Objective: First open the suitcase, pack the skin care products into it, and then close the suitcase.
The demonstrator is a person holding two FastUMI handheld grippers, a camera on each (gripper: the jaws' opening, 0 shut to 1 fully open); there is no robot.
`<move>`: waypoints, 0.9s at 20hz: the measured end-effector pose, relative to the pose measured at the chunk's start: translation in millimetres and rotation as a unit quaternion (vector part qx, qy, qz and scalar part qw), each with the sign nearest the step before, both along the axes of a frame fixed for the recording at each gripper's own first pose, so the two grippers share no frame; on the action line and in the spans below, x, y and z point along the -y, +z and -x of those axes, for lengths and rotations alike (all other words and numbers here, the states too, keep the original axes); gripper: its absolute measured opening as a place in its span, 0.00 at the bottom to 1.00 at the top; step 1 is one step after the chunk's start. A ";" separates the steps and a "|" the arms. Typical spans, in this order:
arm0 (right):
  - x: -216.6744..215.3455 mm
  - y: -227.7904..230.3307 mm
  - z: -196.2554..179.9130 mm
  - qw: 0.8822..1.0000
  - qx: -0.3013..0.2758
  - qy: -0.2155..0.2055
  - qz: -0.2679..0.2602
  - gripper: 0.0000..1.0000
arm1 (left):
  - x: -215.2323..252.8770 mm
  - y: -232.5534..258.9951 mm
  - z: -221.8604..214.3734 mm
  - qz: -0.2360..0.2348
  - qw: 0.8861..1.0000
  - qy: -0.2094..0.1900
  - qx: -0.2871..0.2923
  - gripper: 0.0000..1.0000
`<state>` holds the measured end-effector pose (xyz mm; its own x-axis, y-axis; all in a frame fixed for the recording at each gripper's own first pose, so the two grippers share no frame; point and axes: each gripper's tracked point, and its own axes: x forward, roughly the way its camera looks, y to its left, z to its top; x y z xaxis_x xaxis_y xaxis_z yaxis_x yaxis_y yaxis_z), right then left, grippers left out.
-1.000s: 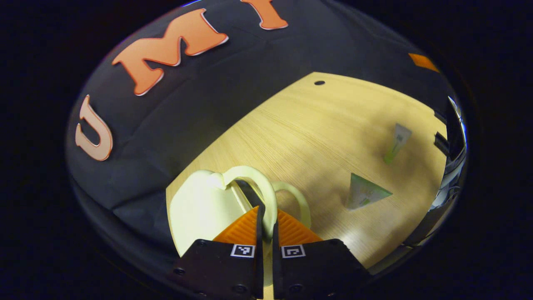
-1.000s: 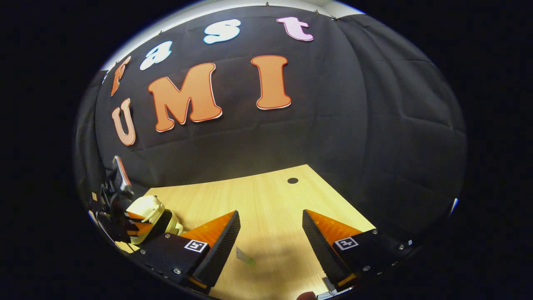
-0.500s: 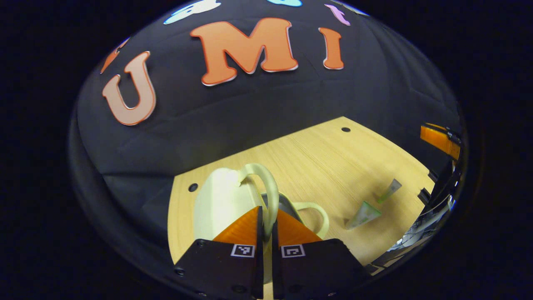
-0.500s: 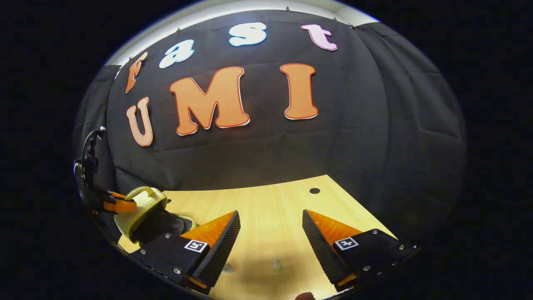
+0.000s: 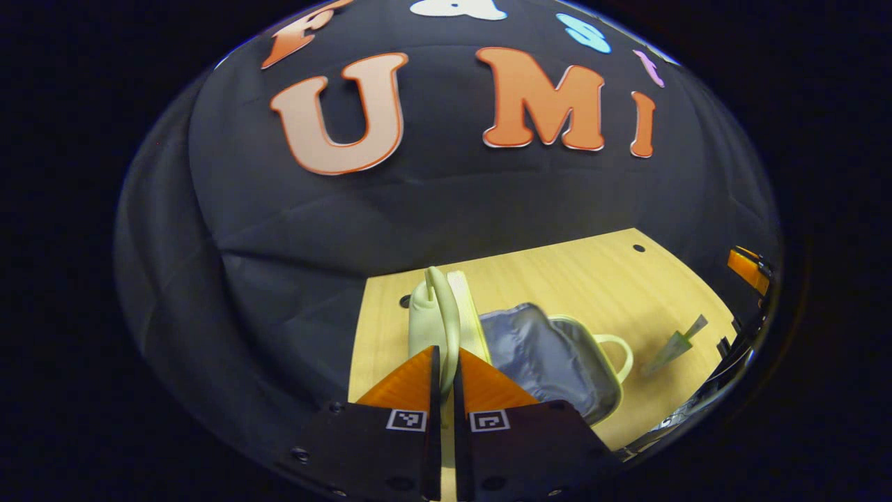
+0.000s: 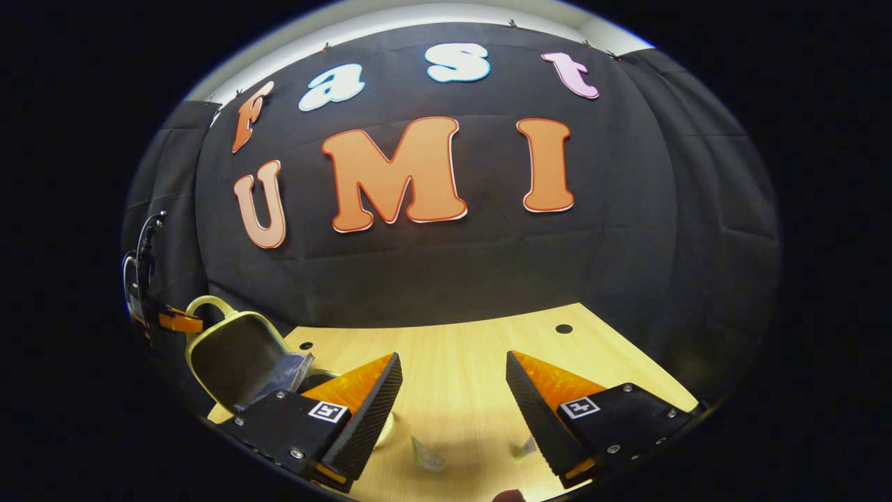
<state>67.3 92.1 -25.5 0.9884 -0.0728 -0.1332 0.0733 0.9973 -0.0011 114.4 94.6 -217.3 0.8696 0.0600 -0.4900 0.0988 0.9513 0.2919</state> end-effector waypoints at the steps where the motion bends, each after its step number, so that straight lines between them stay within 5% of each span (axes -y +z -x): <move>1: -7.2 1.1 -1.7 1.000 0.000 0.002 -0.002 0.95 | -26.7 2.9 0.7 0.000 1.000 0.008 -0.003 0.08; 10: -43.9 0.3 -9.7 1.000 -0.008 0.003 0.020 0.95 | -167.8 -65.6 16.8 0.010 0.994 0.088 -0.058 0.08; 18: -51.0 -5.8 -9.8 0.999 -0.021 -0.002 0.028 0.95 | -223.7 -155.0 27.4 0.046 0.984 0.114 -0.127 0.08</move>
<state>77.1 143.1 -31.3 0.9818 -0.0850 -0.1697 0.0758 0.9953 -0.0603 87.0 318.4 -372.3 0.6874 0.1847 -0.7024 -0.0613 0.9784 0.1974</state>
